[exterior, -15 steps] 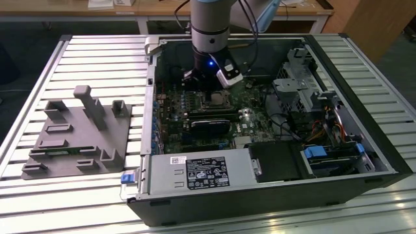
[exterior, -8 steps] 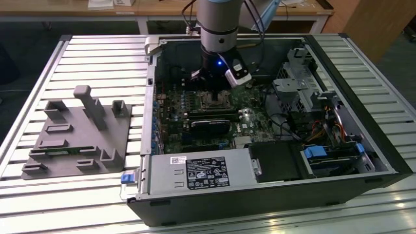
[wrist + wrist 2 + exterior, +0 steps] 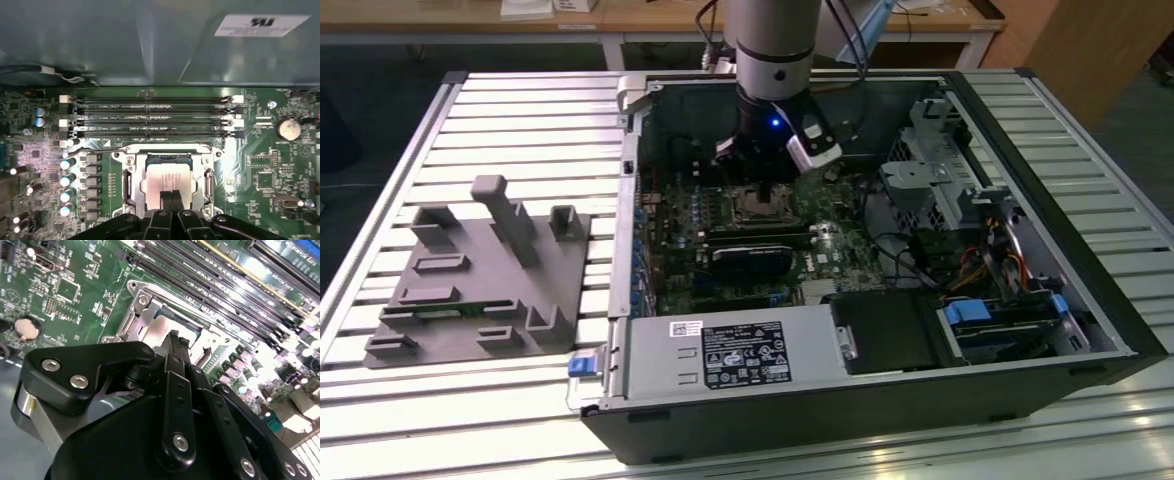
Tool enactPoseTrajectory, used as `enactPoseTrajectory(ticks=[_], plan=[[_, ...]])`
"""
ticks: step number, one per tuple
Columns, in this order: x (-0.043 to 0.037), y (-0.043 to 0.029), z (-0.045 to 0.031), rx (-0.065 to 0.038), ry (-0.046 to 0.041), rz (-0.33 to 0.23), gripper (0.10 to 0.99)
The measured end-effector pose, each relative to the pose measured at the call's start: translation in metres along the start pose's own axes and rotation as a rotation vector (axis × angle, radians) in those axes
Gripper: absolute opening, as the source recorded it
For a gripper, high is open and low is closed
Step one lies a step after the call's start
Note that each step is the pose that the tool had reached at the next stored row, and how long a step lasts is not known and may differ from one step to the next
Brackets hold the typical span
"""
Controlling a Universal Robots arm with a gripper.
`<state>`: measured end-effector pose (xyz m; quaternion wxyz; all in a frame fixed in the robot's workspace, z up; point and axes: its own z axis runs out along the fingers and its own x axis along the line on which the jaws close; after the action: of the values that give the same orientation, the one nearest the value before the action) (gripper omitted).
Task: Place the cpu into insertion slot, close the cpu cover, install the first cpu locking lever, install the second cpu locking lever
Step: 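Close the cpu cover, then install the first cpu locking lever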
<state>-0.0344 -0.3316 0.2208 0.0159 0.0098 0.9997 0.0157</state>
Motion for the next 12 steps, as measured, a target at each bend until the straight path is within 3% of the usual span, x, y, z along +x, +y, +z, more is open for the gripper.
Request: enactPoseTrajectory(ticks=[4,12], plan=[[-0.0004,0.0004,-0.0114,0.000,-0.0005,0.000,0.106],[-0.0004,0.0004,-0.0121,0.000,-0.0006,0.000,0.106]])
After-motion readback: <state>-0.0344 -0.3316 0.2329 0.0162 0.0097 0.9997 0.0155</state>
